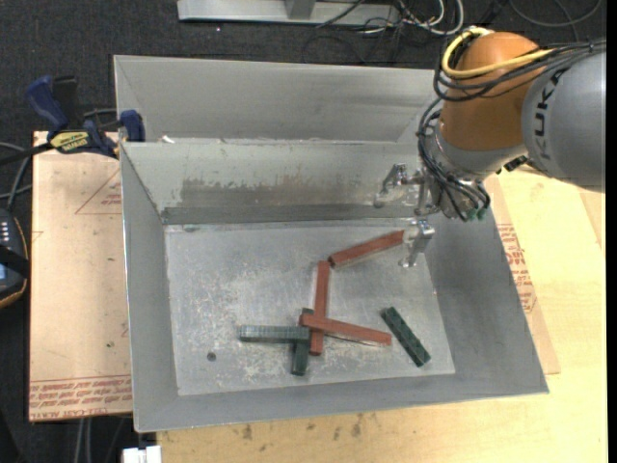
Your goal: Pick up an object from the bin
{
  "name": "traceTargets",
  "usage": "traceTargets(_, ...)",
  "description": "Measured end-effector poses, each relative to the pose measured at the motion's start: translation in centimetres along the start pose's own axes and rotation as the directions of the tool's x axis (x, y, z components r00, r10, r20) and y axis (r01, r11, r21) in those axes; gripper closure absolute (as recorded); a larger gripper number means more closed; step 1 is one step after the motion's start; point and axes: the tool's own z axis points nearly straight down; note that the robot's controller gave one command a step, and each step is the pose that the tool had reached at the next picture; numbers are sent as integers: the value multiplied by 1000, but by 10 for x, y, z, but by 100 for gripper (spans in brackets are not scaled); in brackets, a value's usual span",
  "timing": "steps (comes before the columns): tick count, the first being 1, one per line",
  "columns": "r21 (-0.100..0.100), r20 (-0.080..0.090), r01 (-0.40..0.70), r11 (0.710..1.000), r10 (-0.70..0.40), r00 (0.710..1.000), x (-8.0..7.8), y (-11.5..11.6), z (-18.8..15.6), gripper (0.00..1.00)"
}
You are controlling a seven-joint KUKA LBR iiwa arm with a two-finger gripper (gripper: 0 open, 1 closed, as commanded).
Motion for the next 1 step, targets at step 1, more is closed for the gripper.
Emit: traceTargets(1,0,3,-107,994,107,994,-2,-6,-5,0)
